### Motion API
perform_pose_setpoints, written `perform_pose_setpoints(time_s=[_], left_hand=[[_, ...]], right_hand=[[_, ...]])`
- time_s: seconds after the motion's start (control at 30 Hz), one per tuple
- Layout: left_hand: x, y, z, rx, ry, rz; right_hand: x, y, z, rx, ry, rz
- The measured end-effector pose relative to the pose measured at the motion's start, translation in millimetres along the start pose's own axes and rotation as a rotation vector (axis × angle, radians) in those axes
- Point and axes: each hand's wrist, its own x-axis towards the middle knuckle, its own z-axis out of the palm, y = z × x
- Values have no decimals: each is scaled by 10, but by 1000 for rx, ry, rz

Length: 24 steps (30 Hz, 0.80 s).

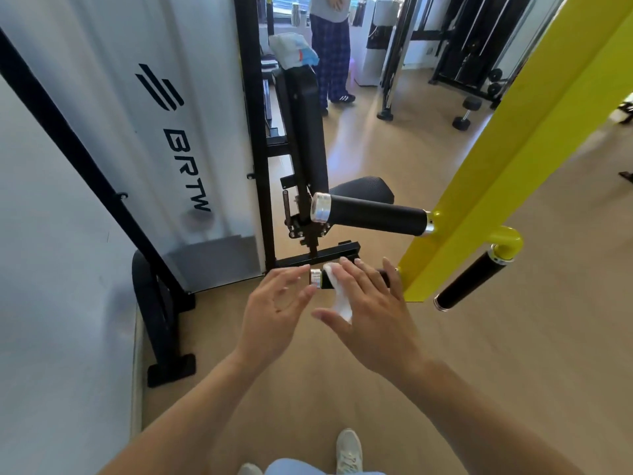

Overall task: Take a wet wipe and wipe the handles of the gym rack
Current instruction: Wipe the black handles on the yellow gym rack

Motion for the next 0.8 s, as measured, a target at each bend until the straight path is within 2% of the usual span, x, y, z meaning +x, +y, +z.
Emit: perform_pose_setpoints(time_s=[0.07,0.23,0.37,0.53,0.8], left_hand=[[13,-54,22,-24,-30,-17],[170,-68,86,-90,-16,-62],[207,-81,123,-59,-28,-27],[262,-120,103,32,-38,-35],[249,-108,56,61,-37,-4]], right_hand=[[17,75,9,-39,-28,-27],[214,144,119,-40,86,-100],[296,111,171,-59,99,-146],[204,340,87,-222,125,-36],[327,95,227,-42,177,-120]])
